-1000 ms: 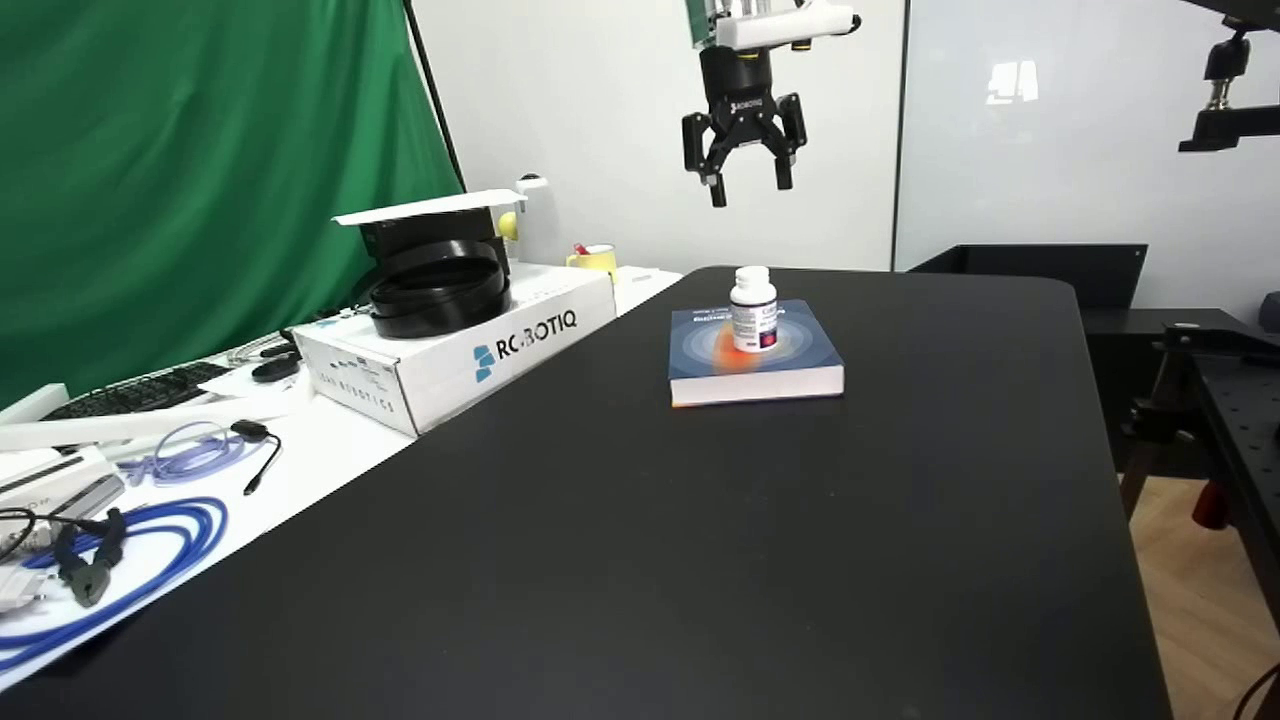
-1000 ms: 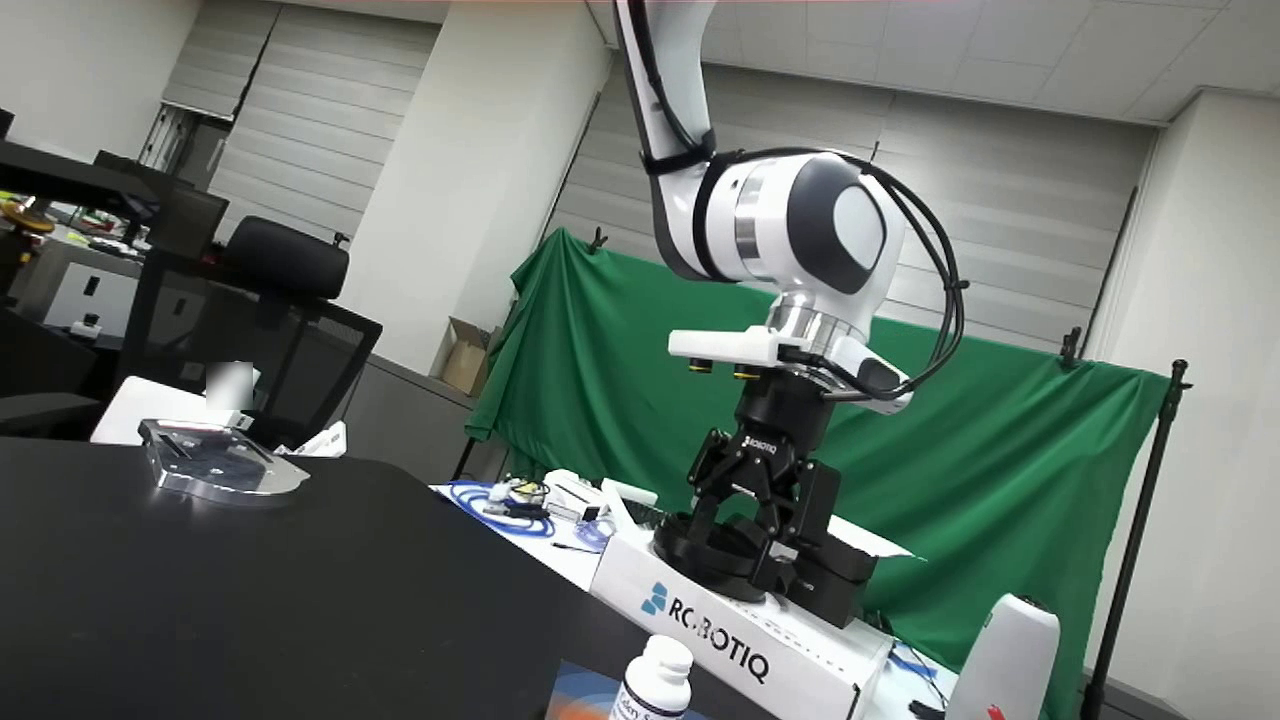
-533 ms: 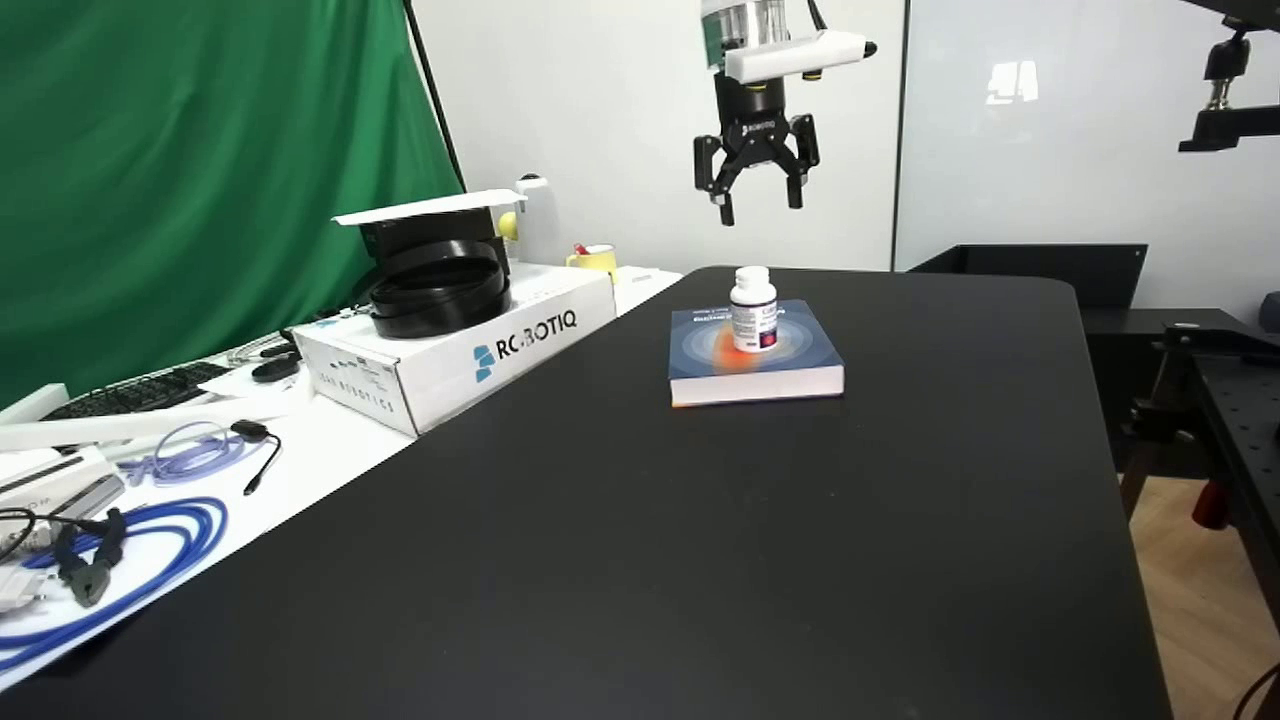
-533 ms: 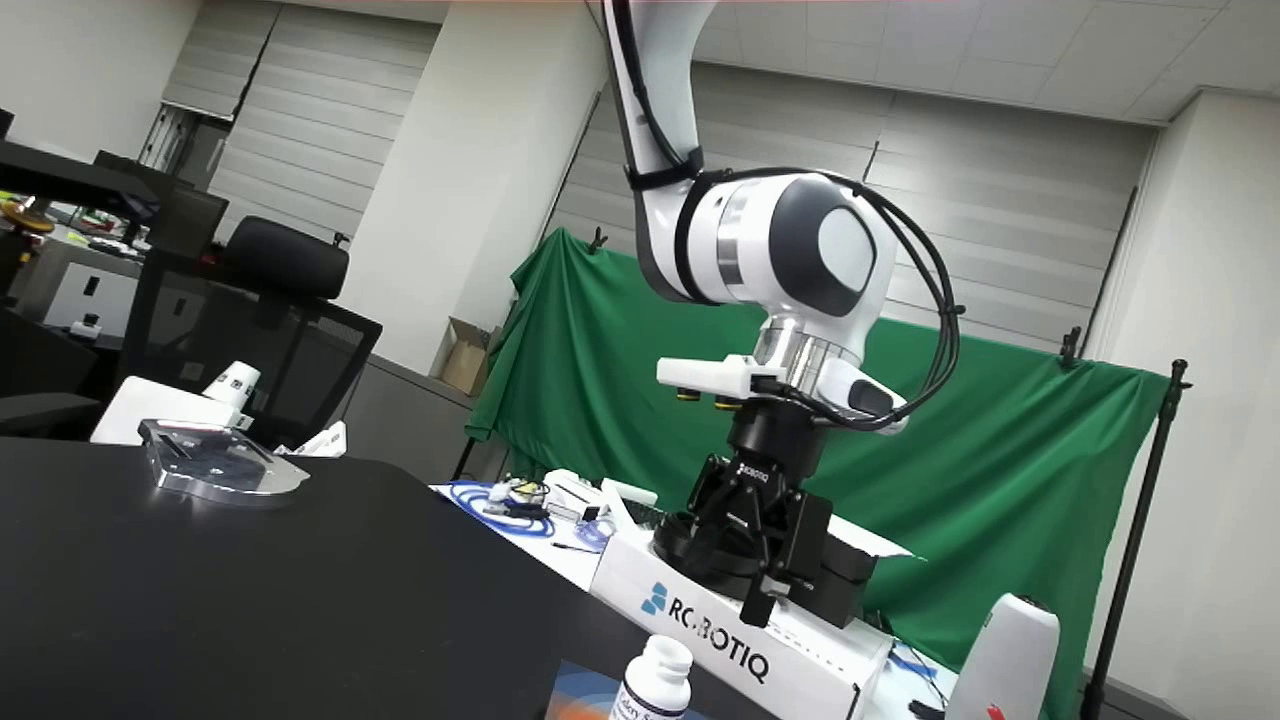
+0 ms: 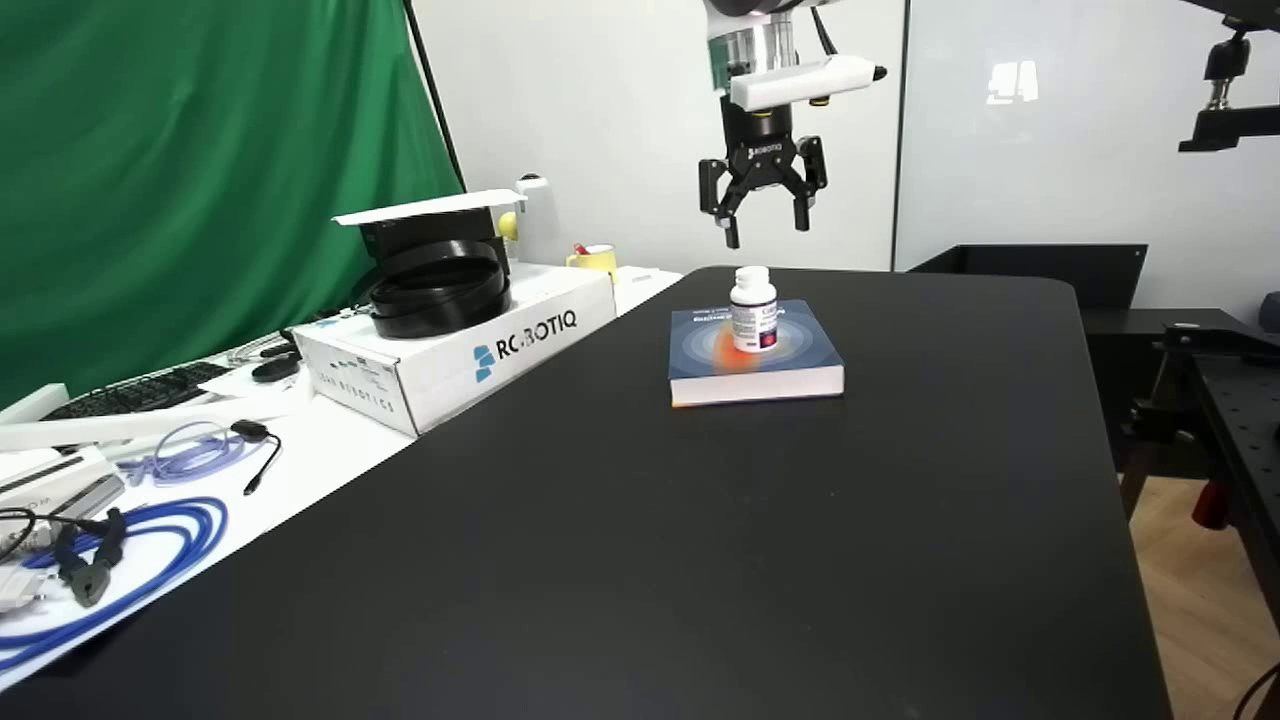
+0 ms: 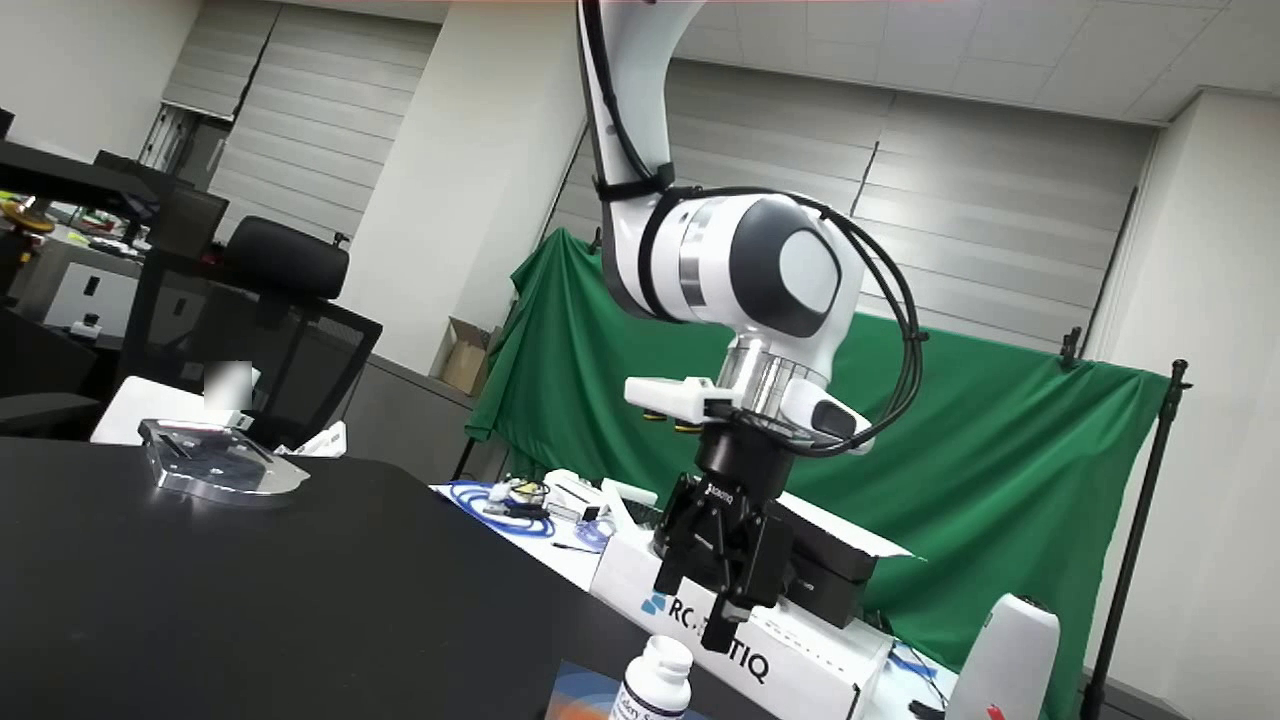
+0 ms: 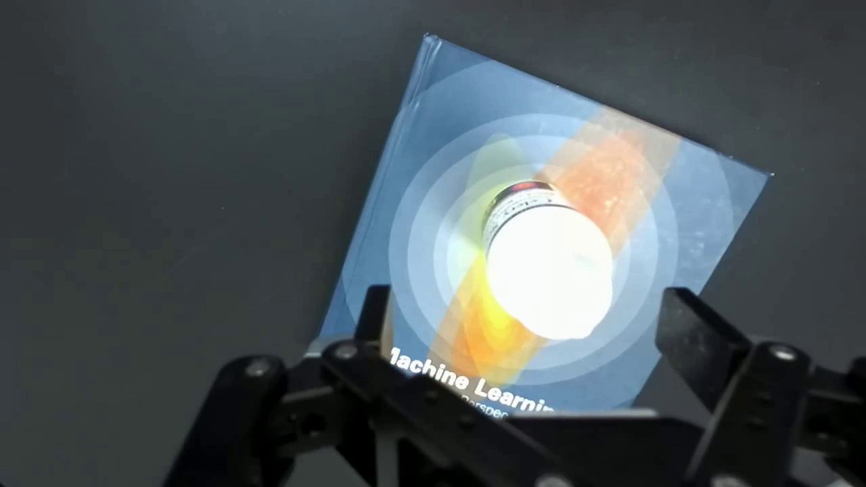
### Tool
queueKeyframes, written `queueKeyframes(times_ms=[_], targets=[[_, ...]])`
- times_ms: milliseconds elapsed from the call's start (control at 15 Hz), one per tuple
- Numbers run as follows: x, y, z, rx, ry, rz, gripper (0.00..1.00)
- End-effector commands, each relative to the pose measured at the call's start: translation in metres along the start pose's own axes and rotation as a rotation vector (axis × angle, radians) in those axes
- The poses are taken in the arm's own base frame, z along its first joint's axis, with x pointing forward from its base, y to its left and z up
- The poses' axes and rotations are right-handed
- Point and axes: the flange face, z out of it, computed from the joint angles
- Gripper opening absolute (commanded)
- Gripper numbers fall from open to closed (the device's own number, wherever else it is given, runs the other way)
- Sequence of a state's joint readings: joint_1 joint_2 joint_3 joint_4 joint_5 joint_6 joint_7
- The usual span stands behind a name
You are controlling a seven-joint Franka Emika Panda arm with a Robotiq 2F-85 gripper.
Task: Remove the object from the book and place it on the table
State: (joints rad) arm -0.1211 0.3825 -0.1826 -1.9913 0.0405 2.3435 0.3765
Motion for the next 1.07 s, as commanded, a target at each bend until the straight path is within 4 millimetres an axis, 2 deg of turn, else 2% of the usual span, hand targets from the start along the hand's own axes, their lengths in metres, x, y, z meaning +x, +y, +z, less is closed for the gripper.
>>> queueKeyframes(times_ms=[0,1000], targets=[[-0.008,0.006,0.004,0.011,0.017,0.033,1.0],[-0.013,0.005,0.029,0.085,0.105,0.039,1.0]])
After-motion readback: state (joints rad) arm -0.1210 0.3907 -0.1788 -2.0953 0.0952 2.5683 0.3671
